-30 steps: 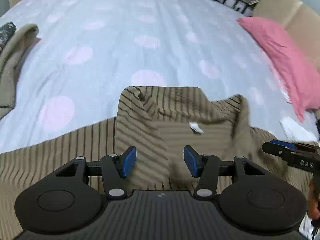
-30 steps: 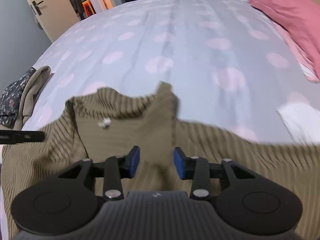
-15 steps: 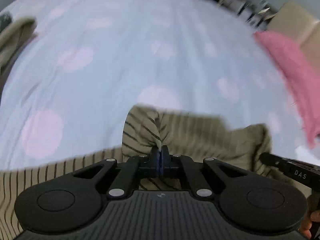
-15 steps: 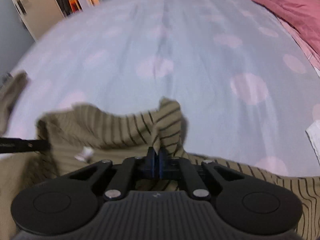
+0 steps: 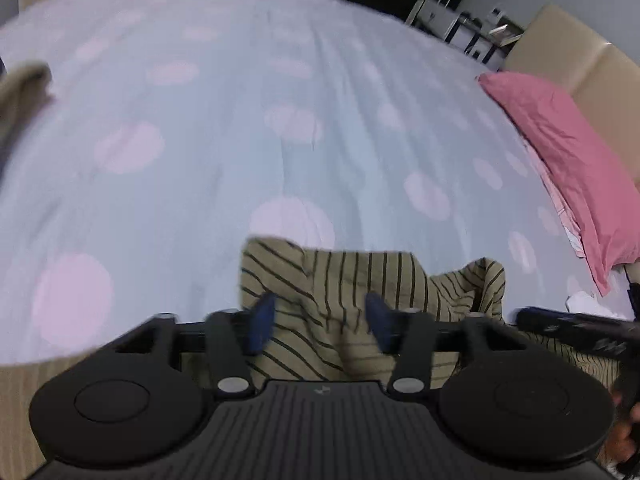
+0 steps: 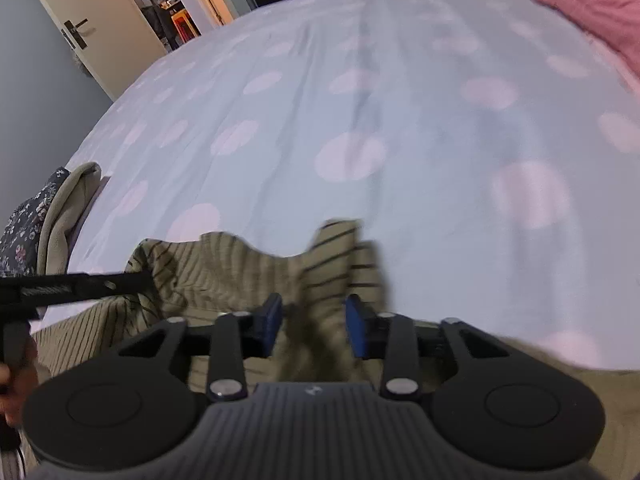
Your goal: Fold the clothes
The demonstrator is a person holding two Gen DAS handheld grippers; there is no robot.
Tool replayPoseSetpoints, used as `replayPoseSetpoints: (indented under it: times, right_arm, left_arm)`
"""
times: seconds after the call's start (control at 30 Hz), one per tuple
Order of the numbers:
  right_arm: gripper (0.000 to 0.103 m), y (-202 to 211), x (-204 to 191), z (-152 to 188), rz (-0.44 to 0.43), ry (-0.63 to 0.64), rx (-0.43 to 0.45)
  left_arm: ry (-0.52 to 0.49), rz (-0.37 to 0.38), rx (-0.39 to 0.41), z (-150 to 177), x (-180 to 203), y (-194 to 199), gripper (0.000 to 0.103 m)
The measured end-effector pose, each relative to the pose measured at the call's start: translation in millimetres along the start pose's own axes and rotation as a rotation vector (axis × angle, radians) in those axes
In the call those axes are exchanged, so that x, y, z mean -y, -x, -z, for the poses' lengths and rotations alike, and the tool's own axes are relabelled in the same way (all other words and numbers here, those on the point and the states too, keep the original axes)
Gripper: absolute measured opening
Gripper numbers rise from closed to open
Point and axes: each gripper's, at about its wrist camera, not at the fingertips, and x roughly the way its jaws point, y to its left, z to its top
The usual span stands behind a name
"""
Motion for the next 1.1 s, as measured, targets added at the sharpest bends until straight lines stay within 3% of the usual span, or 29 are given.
replayPoseSetpoints:
  times: [0.1,0.27,0.47,0.67,0.8,0.87,0.9,0.93,1.1]
  right_arm:
    - [0.043,20.4,22.5,-2.1,0.04,0.01,0.003]
    - [0.043,91.6,97.6,-6.0,0.24,0.028,0.043]
    - [0.043,159.0,183.2,6.0,0.431,-0.04,0.071]
    - [0.048,165.4,219.4,28.5,0.51,-0.06,0.046]
    - [0.047,153.5,233.5,38.5,0.501,-0.115,0.048]
    - [0.034,149.3,233.1,41.6,0.473,-0.143,0.049]
    - [0.01,149.7,231.5,42.9,0.46,-0.15,0.05]
    - [0.003,153.6,227.9,42.5,0.444,-0.143,0.063]
    - [0.002,182.5,213.3,38.8,0.414,-0.113,0.143]
  left_arm:
    - [-0.008,-0.001,0.017,4.8,-5.0,20.7,0.05]
    - [-0.053,0.003,0.009,21.4,-4.5,36.4,0.05]
    - [-0.124,-0.022,-0.049,53.7,5.7,42.6,0.05]
    - [-0.108,-0.045,-0.08,69.1,16.2,43.5,0.05]
    - [-0.084,-0.052,-0.093,77.9,21.9,44.1,0.05]
    - [-0.071,-0.043,-0.102,82.8,24.4,44.3,0.05]
    - [-0.072,-0.04,-0.107,84.9,26.2,44.4,0.05]
    - [-0.085,-0.046,-0.112,85.5,28.5,44.2,0.05]
    - [-0.089,-0.064,-0.101,89.4,28.9,45.2,0.049]
